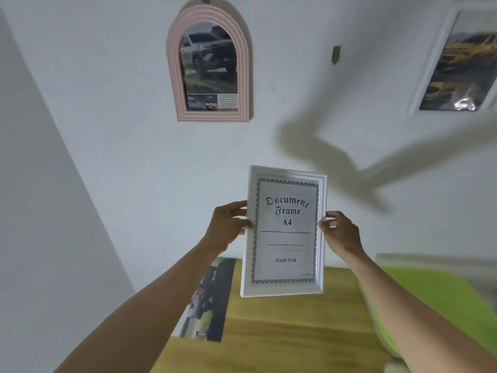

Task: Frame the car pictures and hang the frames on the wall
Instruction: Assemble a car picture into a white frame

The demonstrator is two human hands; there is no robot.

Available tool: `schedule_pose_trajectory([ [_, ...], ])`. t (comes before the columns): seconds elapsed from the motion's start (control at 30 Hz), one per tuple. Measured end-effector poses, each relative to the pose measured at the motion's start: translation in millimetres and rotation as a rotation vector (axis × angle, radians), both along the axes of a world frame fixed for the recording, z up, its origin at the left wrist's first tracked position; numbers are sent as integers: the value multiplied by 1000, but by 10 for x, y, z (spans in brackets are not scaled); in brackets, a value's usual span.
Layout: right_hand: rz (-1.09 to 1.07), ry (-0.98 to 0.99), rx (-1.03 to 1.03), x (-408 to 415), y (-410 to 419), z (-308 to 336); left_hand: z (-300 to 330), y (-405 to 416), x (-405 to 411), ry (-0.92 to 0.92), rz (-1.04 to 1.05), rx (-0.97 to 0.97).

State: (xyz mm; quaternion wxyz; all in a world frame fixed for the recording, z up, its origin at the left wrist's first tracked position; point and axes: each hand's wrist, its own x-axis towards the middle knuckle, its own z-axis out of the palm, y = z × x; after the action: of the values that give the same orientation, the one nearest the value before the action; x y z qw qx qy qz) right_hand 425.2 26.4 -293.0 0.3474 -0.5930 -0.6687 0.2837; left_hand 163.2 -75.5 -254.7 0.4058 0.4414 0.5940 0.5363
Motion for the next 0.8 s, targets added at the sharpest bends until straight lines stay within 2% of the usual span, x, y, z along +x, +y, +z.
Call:
schedule_pose_trajectory([
  [0.1,15,-76,-55,-139,-260,-222,-275,-206,-4,58,26,-96],
  [0.2,74,3,-67,-367,-538,-242,-511,-371,32,191,42,-137],
  [0.3,196,46,-105,-635,-735,-189,-655,-498,138,301,67,-100],
  [0.4,203,133,-116,-902,-869,-112,-694,-633,321,411,65,-12],
  [0.6,13,214,-50,-1085,-936,15,-808,-727,465,393,74,85],
  [0.73,-14,235,-26,-949,-898,48,-840,-807,528,372,-49,90],
  [0.8,7,330,-73,-820,-890,7,-910,-800,481,391,-56,59],
])
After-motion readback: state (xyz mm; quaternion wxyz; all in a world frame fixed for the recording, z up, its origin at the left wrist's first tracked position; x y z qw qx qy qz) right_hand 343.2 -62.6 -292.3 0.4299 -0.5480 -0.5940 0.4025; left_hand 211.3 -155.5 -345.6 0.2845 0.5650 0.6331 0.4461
